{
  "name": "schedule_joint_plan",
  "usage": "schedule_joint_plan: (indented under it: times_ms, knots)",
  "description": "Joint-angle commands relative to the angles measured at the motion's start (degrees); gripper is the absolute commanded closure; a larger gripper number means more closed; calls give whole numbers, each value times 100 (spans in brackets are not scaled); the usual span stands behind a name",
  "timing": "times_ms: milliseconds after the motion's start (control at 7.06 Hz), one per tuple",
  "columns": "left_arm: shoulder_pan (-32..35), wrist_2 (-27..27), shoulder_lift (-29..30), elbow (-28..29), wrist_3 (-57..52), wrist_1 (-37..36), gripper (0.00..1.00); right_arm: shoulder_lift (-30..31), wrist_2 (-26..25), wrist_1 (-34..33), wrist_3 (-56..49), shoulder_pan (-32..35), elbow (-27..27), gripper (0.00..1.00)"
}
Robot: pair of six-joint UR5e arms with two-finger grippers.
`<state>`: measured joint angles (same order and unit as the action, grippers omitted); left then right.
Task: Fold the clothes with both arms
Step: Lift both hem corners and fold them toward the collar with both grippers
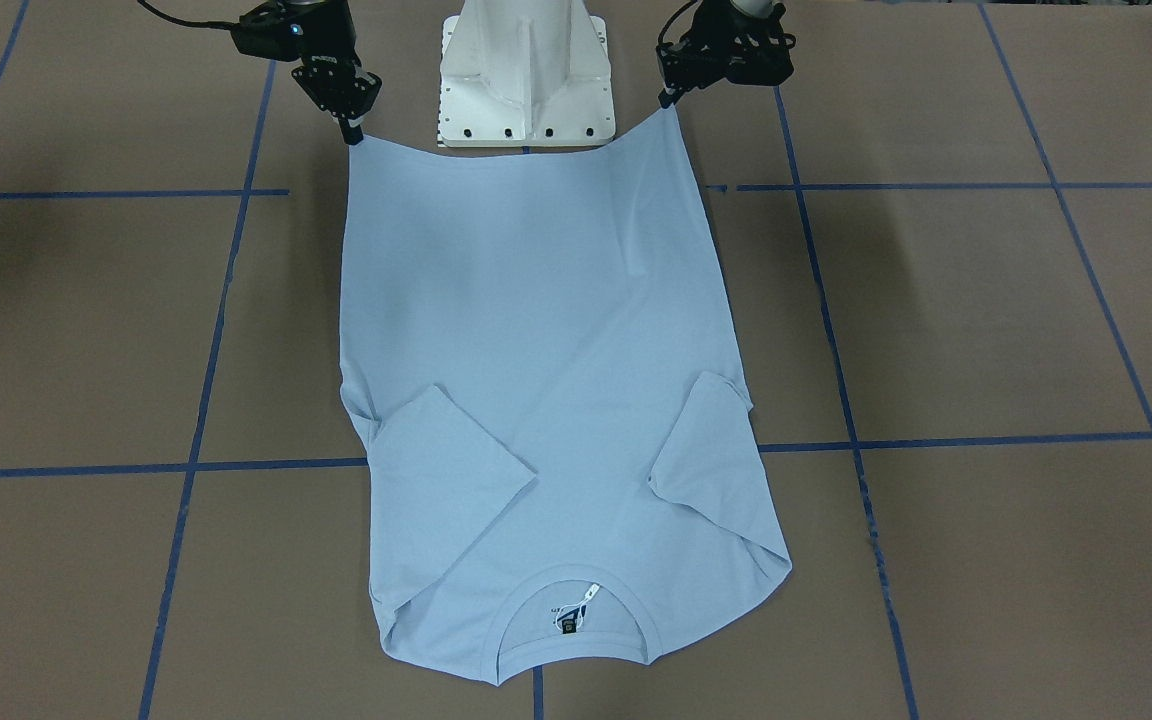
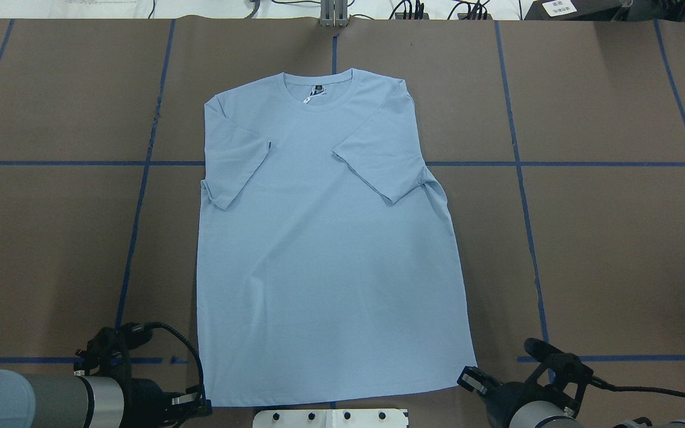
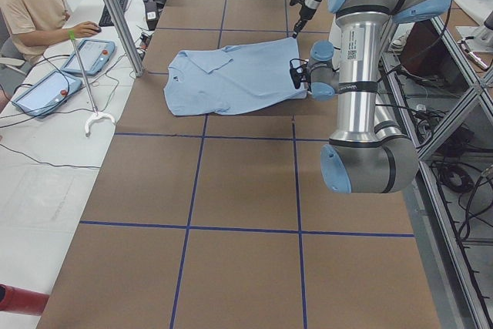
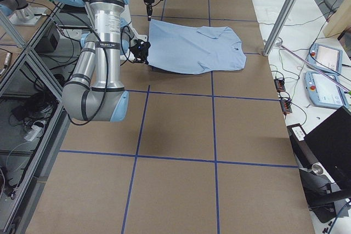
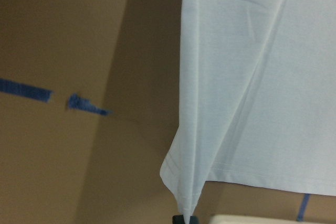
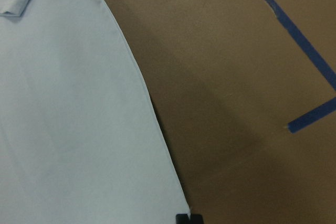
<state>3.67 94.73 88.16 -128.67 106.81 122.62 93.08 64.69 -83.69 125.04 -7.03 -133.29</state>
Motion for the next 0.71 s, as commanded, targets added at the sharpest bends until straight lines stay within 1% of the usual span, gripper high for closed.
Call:
schedule_joint_plan:
  times_ms: [0,142,283,425,566]
  knots:
    - [281,-131,43,-359,25,-254,100,53,-88,-7,-276,340,-163,100]
    - [632,-131,139,-351,-228,-352,100,-443,-88,-7,-1114,743,-40,100]
    - [1157,-131,219,-282,-1005,-362,100,-1023,-1,-7,-1653,1330,378,100]
    - [1685,-122,324,-116,-1700,-362,100,-1620,531,-7,-2128,2084,809,100]
    - [2221,-104,708,382,-2081,-353,100,-2044,1258,19,-2716,2883,1361,100]
